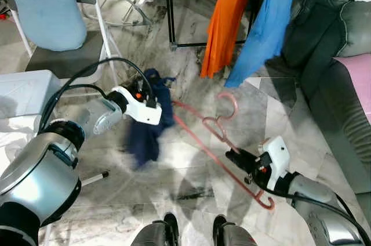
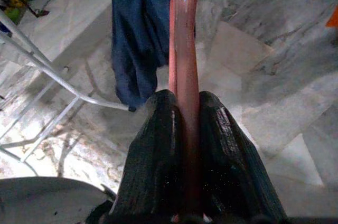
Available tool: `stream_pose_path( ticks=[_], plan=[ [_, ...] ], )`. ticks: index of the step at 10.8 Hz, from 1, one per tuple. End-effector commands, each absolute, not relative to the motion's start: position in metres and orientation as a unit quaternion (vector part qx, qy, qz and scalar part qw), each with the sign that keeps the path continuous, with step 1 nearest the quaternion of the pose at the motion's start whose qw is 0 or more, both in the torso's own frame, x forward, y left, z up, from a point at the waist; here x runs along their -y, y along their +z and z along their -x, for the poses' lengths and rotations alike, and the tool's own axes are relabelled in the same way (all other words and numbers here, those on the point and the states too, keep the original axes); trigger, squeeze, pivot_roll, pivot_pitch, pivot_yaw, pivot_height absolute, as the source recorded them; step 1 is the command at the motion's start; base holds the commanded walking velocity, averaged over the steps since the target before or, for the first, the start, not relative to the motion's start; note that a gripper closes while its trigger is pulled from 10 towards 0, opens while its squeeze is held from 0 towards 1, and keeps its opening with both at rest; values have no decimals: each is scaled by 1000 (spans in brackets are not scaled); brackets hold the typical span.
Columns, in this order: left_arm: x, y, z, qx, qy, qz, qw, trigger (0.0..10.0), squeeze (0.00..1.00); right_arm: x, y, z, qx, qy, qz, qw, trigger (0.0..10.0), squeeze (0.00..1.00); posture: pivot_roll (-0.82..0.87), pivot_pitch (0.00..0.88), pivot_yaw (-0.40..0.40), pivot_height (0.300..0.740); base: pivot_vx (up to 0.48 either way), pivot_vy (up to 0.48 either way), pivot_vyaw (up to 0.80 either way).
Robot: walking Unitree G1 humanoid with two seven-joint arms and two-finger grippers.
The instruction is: Hang hanger
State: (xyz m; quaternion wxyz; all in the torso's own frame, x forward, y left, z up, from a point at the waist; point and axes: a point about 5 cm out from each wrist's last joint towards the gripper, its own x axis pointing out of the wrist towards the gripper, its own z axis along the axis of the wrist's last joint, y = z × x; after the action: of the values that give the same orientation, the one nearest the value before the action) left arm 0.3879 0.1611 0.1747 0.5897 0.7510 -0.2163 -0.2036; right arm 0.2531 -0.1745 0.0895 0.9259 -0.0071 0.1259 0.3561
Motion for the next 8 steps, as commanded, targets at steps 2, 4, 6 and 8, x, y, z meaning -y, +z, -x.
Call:
stream_pose_path(
  ticks=[2,4,6,8],
  plan=[
    [-165,186,-391,225,-184,-749,596,10000,0,173,89,-244,-140,382,0,913,10000,0,-85,250,81,740,0,0,0],
    [-164,189,-391,237,-187,-743,598,10000,0,170,85,-239,-155,405,-6,901,10000,0,-84,248,81,740,0,0,0],
    [-155,187,-384,266,-219,-715,609,10000,0,170,80,-243,-159,396,2,904,10000,0,-76,243,80,740,0,0,0],
    [-149,179,-373,297,-270,-676,618,10000,0,172,78,-247,-161,380,5,911,10000,0,-71,246,81,740,0,0,0]
  ],
)
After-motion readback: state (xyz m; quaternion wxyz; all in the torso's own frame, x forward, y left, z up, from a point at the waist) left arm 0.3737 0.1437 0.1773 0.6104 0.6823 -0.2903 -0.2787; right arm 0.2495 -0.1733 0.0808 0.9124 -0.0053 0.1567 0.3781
